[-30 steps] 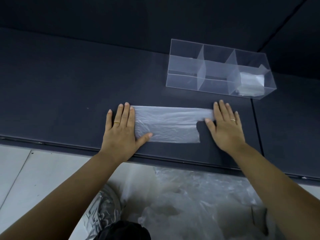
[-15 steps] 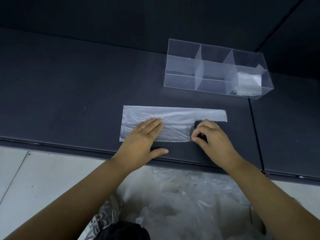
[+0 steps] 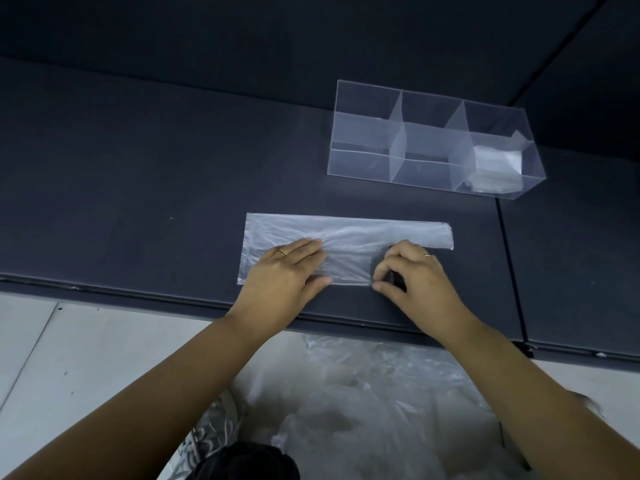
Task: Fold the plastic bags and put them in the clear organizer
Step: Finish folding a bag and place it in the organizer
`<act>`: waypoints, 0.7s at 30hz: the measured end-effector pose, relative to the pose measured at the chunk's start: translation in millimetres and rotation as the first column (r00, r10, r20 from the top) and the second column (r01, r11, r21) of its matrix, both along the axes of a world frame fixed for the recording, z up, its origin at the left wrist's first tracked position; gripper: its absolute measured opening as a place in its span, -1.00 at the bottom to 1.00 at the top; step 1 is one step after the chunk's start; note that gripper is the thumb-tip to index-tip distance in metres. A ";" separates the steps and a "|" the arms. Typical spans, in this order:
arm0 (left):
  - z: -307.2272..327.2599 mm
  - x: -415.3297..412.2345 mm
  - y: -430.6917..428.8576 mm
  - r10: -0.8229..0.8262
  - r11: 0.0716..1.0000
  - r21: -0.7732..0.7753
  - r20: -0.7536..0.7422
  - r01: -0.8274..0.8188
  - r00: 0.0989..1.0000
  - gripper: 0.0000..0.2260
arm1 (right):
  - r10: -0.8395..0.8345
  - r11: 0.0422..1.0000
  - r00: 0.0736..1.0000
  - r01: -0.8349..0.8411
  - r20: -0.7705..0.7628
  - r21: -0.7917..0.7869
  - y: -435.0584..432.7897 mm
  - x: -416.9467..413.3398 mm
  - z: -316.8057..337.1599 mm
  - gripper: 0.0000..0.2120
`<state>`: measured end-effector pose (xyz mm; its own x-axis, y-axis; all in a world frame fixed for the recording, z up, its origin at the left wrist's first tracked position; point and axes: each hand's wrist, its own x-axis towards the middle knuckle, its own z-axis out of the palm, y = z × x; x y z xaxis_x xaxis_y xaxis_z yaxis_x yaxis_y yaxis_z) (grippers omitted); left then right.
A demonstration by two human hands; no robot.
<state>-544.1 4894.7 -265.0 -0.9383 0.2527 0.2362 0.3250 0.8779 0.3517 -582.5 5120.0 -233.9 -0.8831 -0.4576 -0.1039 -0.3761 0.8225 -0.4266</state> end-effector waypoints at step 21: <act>22.0 5.9 -21.7 0.085 0.961 0.240 0.227 -0.140 0.970 -0.83 | -0.126 0.956 0.991 0.132 0.040 -0.261 -18.8 -14.8 -0.4 -0.92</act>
